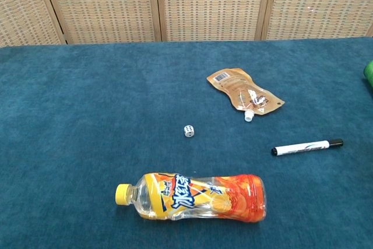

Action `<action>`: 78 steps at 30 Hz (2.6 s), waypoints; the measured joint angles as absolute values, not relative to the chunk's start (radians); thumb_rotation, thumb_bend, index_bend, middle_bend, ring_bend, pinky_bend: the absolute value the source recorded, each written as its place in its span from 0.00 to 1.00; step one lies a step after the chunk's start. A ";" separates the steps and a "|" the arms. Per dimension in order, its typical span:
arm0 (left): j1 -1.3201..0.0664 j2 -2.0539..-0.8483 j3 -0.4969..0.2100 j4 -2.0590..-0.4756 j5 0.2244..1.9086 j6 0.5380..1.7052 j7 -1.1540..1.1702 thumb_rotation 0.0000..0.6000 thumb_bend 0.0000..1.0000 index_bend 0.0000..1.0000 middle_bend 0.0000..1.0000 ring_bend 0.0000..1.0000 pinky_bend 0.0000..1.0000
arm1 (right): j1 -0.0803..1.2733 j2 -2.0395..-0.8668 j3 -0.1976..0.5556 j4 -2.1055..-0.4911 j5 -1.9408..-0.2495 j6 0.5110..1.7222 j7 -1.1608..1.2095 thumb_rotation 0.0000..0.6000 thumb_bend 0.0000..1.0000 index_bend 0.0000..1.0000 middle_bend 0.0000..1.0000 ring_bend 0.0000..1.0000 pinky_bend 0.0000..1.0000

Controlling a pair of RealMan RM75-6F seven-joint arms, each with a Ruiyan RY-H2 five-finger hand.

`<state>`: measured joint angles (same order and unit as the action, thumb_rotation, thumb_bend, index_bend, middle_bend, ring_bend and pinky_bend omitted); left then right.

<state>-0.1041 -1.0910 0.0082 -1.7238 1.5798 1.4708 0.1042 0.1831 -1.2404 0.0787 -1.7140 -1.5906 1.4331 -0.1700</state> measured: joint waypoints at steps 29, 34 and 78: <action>-0.116 -1.093 0.012 -1.708 1.572 1.441 0.064 1.00 0.11 0.00 0.00 0.00 0.00 | 0.564 -1.579 0.223 -1.732 -1.305 1.082 -0.596 1.00 0.25 0.38 0.00 0.00 0.00; -0.117 -1.095 0.015 -1.708 1.572 1.435 0.060 1.00 0.11 0.00 0.00 0.00 0.00 | 0.608 -1.631 0.227 -1.676 -1.265 1.057 -0.623 1.00 0.25 0.38 0.00 0.00 0.00; -0.136 -1.101 0.018 -1.685 1.543 1.389 0.010 1.00 0.11 0.00 0.00 0.00 0.00 | 0.867 -1.881 0.274 -1.333 -1.017 0.933 -0.667 1.00 0.36 0.39 0.00 0.00 0.00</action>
